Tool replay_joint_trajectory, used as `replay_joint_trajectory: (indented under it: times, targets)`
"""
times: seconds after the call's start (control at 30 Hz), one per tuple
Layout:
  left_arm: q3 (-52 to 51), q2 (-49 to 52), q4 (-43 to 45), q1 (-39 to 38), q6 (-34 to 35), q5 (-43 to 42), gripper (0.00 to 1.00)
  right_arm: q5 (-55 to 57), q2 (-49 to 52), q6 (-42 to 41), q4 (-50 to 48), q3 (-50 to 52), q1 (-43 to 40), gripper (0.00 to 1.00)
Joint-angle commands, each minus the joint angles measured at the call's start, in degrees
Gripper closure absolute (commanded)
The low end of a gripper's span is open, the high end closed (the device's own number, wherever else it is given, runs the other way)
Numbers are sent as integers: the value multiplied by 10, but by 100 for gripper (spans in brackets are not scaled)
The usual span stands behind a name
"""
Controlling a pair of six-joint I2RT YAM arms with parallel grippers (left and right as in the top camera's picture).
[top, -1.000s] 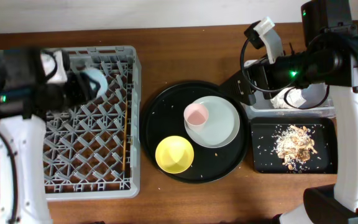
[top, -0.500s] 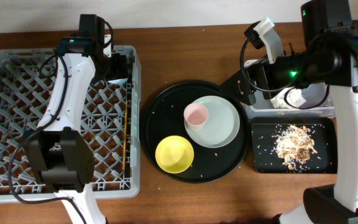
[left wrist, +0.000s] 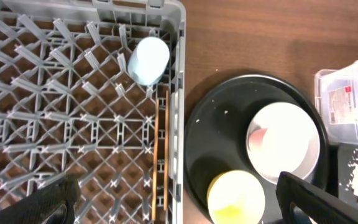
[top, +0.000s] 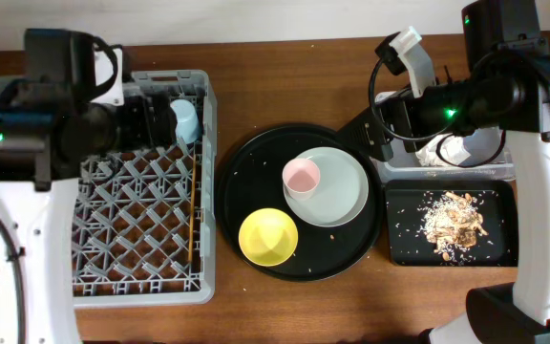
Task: Sort waste into correct bins and load items into the dishwasher rack
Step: 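Grasp the pink cup with the right gripper and lift it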
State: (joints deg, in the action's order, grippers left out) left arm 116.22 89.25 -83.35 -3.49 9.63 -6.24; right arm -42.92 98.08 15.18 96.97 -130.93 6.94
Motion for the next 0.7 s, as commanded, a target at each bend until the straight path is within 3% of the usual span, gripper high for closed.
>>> replay_joint_trajectory:
  times: [0.0,0.03,0.07,0.13,0.17,0.27,0.37,0.5,0.67]
  targets:
    - [2,-5,-1,2,-5,-9,1,-50,0,2,3,3,23,22]
    - [2,-5,-1,2,-5,-9,1,-31,1,1,3,12,51,49]
    - [2,-5,-1,2,-5,-8,1,43,1,-20,-9,39,106,67]
    - [2,-5,-1,10,-5,-8,1,238,1,-137,-71,119,188,67]
    - [2,-5,-1,9,-5,-9,1,323,1,-207,-144,212,234,66]
    - [2,-5,-1,8,-5,-8,1,345,1,-215,-356,404,276,62]
    - [2,-5,-1,10,-5,-8,1,409,6,-215,-510,521,280,62]
    - [2,-5,-1,10,-5,-8,1,423,25,-215,-604,580,280,62]
    - [2,-5,-1,10,-5,-8,1,416,54,-215,-608,584,280,71]
